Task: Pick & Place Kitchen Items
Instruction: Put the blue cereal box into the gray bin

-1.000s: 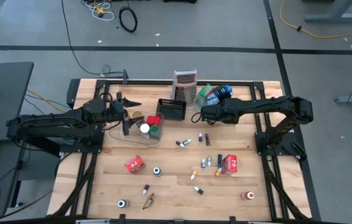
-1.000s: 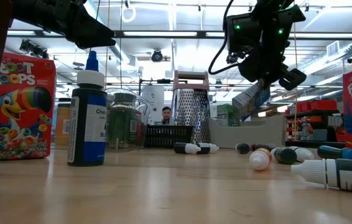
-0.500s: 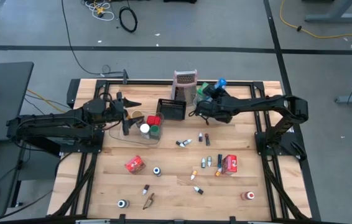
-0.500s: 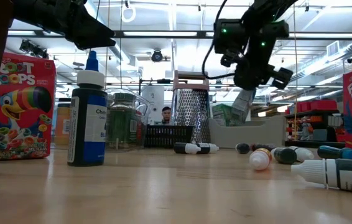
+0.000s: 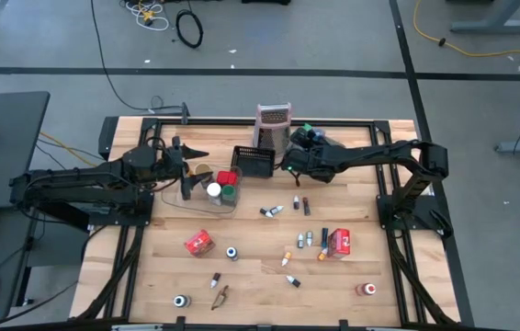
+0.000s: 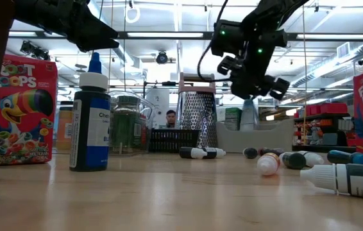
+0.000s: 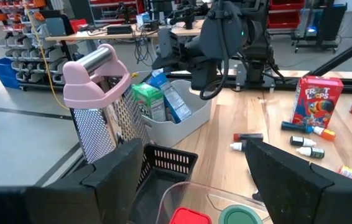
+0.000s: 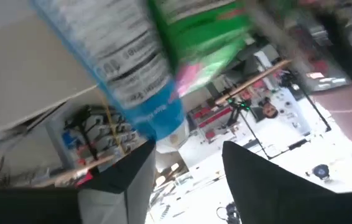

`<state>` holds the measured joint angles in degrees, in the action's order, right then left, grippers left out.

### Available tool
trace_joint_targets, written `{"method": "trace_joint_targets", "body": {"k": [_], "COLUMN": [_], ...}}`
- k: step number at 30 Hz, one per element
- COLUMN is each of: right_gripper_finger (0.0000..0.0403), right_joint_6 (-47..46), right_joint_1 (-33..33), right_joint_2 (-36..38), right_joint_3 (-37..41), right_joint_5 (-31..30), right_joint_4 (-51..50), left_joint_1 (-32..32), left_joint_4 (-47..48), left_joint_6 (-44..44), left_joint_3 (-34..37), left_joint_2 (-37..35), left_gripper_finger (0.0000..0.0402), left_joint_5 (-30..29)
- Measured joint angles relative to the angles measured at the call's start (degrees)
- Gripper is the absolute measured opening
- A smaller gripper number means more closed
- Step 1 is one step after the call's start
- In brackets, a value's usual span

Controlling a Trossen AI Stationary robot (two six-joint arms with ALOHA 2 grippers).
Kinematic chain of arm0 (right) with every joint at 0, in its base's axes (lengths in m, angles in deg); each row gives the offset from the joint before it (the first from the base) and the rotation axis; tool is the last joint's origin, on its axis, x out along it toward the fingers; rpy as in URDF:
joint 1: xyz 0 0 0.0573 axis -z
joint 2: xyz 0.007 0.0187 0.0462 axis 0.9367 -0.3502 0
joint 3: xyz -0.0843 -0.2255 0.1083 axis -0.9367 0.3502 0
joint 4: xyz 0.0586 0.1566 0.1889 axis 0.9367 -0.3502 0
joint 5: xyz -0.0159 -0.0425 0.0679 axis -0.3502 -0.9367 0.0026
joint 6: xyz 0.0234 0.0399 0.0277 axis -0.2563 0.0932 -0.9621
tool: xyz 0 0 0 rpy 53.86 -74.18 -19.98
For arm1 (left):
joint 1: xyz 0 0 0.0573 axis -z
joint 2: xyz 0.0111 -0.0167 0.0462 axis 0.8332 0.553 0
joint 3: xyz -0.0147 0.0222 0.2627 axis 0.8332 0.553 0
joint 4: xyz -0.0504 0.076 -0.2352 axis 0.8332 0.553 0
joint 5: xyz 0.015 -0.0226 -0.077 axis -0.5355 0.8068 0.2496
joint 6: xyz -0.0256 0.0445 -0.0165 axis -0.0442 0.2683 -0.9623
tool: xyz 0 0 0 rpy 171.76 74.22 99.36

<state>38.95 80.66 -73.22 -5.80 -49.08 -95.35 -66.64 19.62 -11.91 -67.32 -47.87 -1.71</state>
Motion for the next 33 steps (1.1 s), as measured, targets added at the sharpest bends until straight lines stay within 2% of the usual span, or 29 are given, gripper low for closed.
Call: {"method": "trace_joint_targets", "body": {"k": [5, 9, 14, 20, 23, 26, 29, 31, 33], "right_gripper_finger": [0.0212, 0.0223, 0.0224, 0.0208, 0.0200, 0.0192, 0.0178, 0.0162, 0.0138], "right_joint_6": [-0.3, -3.3, -14.1, -24.4, -33.7, -47.9, -62.2, -68.4, -72.3], "right_joint_1": [0.0, 0.0, -0.6, -3.9, -6.1, -7.9, -8.9, -9.3, -9.9], "right_joint_2": [-0.5, -0.6, -0.2, 1.8, 2.9, 4.2, 5.7, 6.3, 6.6], "right_joint_3": [0.0, 0.0, 0.0, 0.0, 0.0, 0.0, 0.0, 0.0, 0.0], "right_joint_5": [0.1, -6.9, -13.5, -13.0, -12.4, -3.4, 13.7, 22.8, 26.6], "right_joint_4": [2.5, 4.4, 4.6, 4.1, 3.1, -0.8, -6.2, -9.8, -13.6], "left_joint_1": [0.0, 0.0, 0.0, 0.0, 0.0, 0.0, 0.0, 0.0, 0.0], "left_joint_4": [0.1, 0.2, 0.2, 0.2, 0.2, 0.2, 0.2, 0.2, 0.1], "left_joint_6": [0.0, 0.0, -0.1, -0.7, -1.5, -1.5, -1.5, -1.5, -1.5], "left_joint_3": [0.0, 0.0, 0.0, 0.0, 0.0, 0.0, 0.0, 0.0, 0.0], "left_joint_2": [0.0, 0.0, 0.0, 0.0, 0.0, 0.0, 0.0, 0.0, 0.0], "left_gripper_finger": [0.0291, 0.0291, 0.0291, 0.0291, 0.0291, 0.0291, 0.0291, 0.0291, 0.0291], "left_joint_5": [0.0, 0.0, 0.0, 0.0, 0.0, 0.0, 0.0, 0.0, 0.0]}}
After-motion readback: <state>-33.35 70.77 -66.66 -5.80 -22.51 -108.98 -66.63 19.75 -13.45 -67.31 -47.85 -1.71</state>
